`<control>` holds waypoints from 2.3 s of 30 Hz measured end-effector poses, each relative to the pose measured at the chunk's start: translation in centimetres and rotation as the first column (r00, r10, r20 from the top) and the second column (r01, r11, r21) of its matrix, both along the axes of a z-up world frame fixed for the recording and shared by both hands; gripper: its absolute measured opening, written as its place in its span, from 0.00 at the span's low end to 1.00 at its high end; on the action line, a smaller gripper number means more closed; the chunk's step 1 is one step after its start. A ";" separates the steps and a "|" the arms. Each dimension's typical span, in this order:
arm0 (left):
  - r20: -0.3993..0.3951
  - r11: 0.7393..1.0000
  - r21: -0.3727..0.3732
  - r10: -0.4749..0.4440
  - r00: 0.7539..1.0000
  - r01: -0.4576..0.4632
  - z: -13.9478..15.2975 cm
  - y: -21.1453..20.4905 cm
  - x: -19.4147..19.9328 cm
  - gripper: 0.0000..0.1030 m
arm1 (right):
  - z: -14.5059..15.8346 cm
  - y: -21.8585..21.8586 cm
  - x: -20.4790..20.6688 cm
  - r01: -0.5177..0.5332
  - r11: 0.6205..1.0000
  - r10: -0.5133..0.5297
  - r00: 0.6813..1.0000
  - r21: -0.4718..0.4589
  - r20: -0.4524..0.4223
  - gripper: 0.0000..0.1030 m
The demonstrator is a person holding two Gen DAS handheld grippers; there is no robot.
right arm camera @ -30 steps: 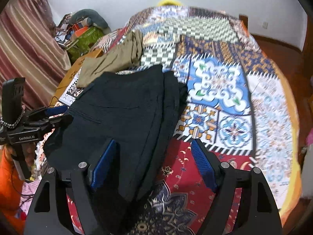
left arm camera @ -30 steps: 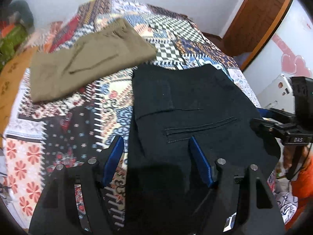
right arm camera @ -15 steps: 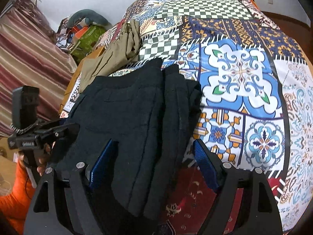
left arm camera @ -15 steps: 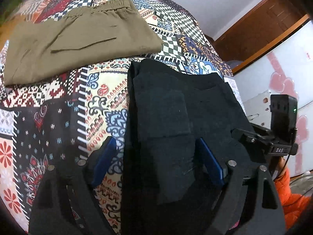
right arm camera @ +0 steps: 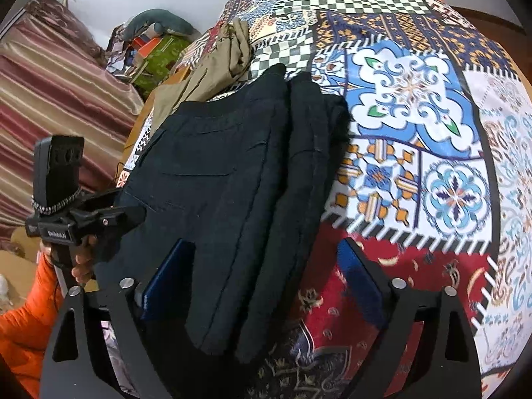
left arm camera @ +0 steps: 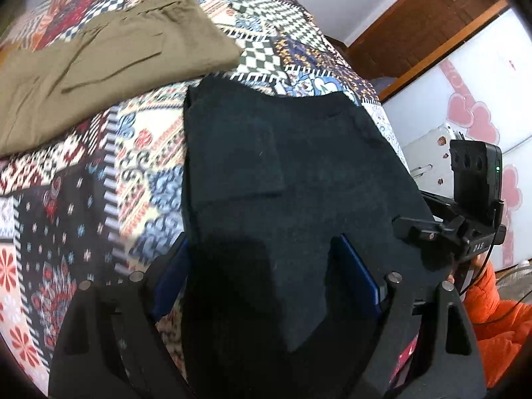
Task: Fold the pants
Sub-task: 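Grasp the folded black trousers edge with both grippers, then lift the folded black trousers with both grippers and carry them onto the khaki trousers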
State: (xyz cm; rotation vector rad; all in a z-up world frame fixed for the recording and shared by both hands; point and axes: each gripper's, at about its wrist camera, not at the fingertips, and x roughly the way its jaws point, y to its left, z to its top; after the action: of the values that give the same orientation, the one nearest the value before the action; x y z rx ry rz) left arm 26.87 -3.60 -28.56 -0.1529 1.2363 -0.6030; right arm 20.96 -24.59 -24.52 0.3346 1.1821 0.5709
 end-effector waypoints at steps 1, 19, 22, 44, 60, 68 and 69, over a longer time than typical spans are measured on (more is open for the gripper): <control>0.002 1.000 0.007 -0.001 1.000 0.001 0.0 -0.3 0.3 0.83 | -0.1 0.2 0.3 -0.007 1.000 0.007 1.000 0.001 0.008 0.92; 0.138 0.999 0.038 0.034 0.990 -0.039 3.4 -0.5 0.5 0.40 | 2.2 0.4 2.6 0.020 1.000 -0.021 0.995 0.010 0.094 0.32; 0.173 0.998 0.044 0.031 0.984 -0.039 4.4 -0.7 0.2 0.37 | 3.2 0.4 2.3 0.017 1.000 -0.015 0.990 -0.018 0.138 0.29; 0.441 0.986 0.000 0.147 0.885 -0.164 13.6 3.8 0.7 0.32 | 11.6 4.1 5.9 -0.025 1.000 0.031 0.914 -0.019 0.405 0.24; 0.497 0.955 0.000 0.258 0.829 -0.297 15.5 12.9 6.7 0.32 | 12.3 12.3 13.4 -0.106 0.994 0.089 0.882 0.010 0.463 0.24; 0.442 0.940 0.007 0.302 0.845 -0.340 11.6 16.6 11.7 0.32 | 9.2 16.6 18.3 -0.132 0.991 0.123 0.902 -0.008 0.414 0.24; 0.428 0.939 0.009 0.308 0.850 -0.345 10.7 17.1 12.7 0.32 | 8.5 17.2 19.2 -0.134 0.991 0.129 0.906 -0.017 0.402 0.24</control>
State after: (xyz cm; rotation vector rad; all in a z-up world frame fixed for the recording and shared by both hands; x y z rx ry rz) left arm 39.55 13.53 -17.89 -0.1482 0.7870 -0.2617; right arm 40.18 -7.37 -16.05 0.1354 0.8046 0.7259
